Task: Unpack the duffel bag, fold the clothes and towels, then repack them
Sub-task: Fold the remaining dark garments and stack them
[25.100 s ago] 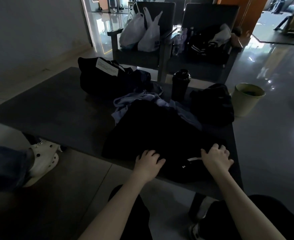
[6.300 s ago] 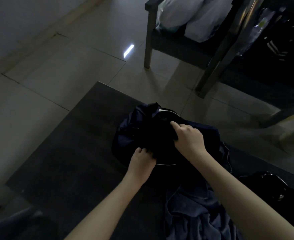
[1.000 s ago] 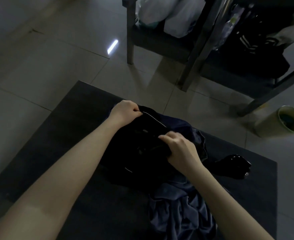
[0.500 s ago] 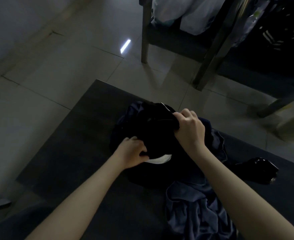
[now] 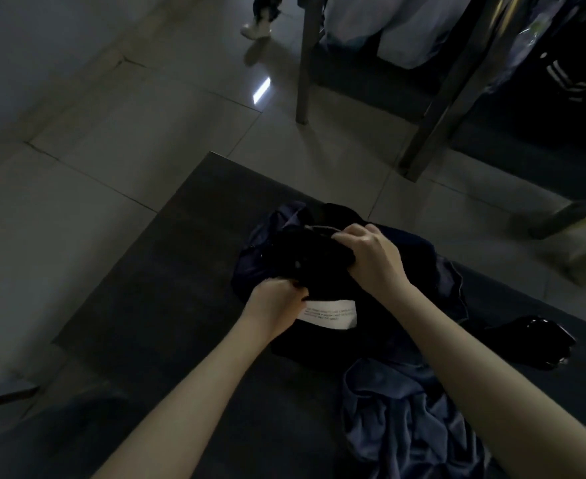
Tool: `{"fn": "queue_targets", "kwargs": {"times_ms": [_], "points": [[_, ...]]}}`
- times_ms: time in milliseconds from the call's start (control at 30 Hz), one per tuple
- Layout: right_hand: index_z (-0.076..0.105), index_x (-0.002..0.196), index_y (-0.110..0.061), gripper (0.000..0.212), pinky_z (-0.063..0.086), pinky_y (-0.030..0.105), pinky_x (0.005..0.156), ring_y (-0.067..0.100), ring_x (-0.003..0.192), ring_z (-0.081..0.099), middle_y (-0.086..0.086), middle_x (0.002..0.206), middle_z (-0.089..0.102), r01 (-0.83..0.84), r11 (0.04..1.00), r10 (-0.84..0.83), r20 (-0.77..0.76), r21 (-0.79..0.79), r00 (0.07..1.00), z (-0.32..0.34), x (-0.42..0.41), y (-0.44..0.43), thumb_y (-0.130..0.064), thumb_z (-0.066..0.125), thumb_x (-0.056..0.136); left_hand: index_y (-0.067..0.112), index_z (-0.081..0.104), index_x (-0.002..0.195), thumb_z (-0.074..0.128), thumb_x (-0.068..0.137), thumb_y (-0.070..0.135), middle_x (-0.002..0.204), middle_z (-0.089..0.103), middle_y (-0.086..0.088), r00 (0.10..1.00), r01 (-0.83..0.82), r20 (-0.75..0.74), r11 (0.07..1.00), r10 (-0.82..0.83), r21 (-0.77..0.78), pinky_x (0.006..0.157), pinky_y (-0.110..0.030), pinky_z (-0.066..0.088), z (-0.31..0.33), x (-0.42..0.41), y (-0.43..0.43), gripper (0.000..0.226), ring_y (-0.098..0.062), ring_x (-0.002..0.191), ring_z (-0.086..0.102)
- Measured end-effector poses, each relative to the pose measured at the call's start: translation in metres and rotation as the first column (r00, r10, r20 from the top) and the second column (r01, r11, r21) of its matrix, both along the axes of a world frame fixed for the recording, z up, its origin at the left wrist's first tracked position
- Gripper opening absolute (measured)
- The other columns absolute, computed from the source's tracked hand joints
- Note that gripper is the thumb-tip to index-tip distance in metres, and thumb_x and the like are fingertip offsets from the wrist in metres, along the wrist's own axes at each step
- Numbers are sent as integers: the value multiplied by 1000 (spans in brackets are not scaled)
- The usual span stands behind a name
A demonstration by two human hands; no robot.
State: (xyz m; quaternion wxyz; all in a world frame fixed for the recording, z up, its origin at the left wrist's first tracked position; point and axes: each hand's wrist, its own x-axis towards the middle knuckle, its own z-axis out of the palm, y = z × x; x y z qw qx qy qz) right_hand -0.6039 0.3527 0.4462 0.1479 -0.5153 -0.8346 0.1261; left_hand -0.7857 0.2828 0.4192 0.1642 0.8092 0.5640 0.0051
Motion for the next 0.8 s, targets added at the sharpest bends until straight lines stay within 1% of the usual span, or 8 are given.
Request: {"fn": "queue_targets", "kwargs": {"times_ms": [67,200,300,367,433,600,700,800], "points": [[68,115,-17,41,52,39,65,30,94,54,3,111,67,-43,988,57,90,-151,994,-7,14,-4,0,65,78,15,67,114,49,96,31,109,65,-3,998,-61,11,998,61,1,85,-32,48,3,-7,2,29,-21,104,59],[57,130,-20,49,49,36,74,26,107,48,-3,126,60,-10,945,98,252,-328,963,-13,28,-11,-1,57,86,14,67,110,55,93,29,104,66,-3,995,-73,67,997,73,5,82,-33,49,5,-9,-3,26,-20,101,60],[61,126,-21,47,50,36,73,26,102,51,0,118,65,9,968,48,218,-251,975,-8,11,-11,-1,56,84,11,71,94,67,85,22,88,68,-4,990,-43,134,995,32,86,70,-33,52,8,1,-11,15,-22,85,64],[64,118,-18,41,47,33,68,27,97,53,3,109,67,74,988,-58,118,-135,991,-7,-5,-11,-1,55,82,12,72,82,77,75,17,75,68,-1,983,-41,183,992,18,122,59,-29,52,10,3,-15,10,-20,71,65],[63,119,-16,40,44,33,68,29,100,54,5,110,66,113,987,-108,44,-118,993,-8,-17,-12,-2,54,83,13,72,78,81,69,15,70,66,1,977,-53,214,987,19,154,53,-26,49,12,1,-16,12,-17,65,64],[46,135,-15,54,43,41,94,30,121,45,6,133,52,-21,916,96,168,-401,981,-12,-11,-20,-18,61,83,14,69,104,58,91,22,100,68,-1,978,-116,182,991,103,63,74,-30,47,14,-8,-23,19,-18,94,62],[50,134,-20,54,42,40,91,27,120,46,2,132,52,31,954,16,153,-299,988,-9,5,-34,-28,66,83,16,66,110,50,95,21,108,65,1,969,-167,183,986,164,-4,79,-28,47,13,-4,-29,23,-16,102,59],[58,127,-20,44,46,36,77,27,111,48,3,118,54,123,970,-90,159,-212,983,-9,14,-50,-29,66,85,15,67,108,50,95,19,106,65,1,963,-202,179,979,201,-16,80,-29,48,13,1,-31,22,-17,100,59]]}}
